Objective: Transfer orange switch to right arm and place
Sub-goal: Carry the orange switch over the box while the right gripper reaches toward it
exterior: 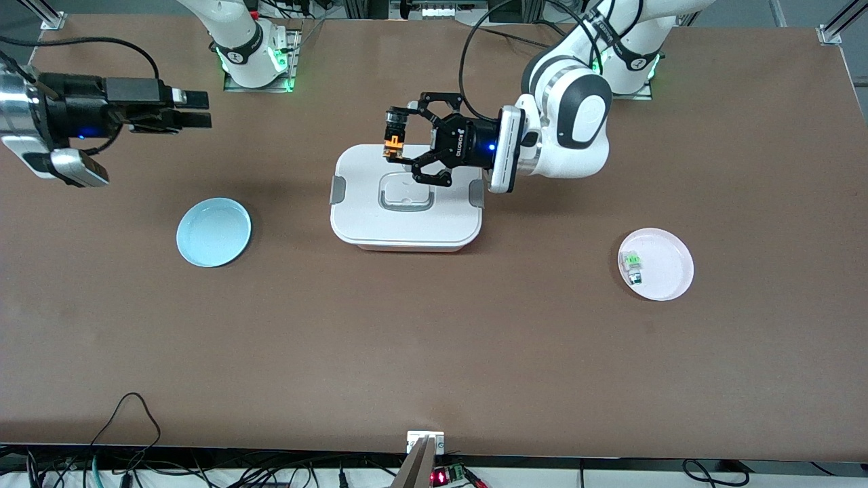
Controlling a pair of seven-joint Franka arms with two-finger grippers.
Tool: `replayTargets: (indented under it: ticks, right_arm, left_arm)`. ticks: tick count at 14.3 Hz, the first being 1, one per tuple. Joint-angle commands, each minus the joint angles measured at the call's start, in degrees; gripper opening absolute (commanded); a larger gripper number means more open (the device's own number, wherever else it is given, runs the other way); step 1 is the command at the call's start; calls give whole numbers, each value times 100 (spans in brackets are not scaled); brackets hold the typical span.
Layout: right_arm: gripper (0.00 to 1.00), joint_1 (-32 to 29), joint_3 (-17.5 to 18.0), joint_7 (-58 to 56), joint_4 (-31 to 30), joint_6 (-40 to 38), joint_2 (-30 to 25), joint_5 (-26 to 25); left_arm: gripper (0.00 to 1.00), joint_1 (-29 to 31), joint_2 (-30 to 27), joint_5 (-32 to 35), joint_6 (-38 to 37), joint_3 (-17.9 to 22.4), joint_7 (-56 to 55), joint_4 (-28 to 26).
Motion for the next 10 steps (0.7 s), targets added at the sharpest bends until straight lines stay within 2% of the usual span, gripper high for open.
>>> replayTargets:
  ticks: [1,4,6,8,10]
  right_arm:
    - [100,87,52,-263,-643,308,-119,619]
    - [100,481,70,-237,-898,720,-137,638]
    - [100,737,158,-219,-1100,1124,-189,717]
    - [100,746,482,-219,-1337,1415,-216,1189]
    - [100,746,781,-184,-1356,1722,-207,1428]
  left_arm:
    - [0,-182,-235,-151,653,-58,-173,218]
    - [0,-411,-323,77,1505,-76,-112,438]
    - [0,-464,-341,245,1674,-76,-104,474]
    - [0,-464,-341,245,1674,-155,1,474]
    - [0,-464,-341,228,1674,-155,55,474]
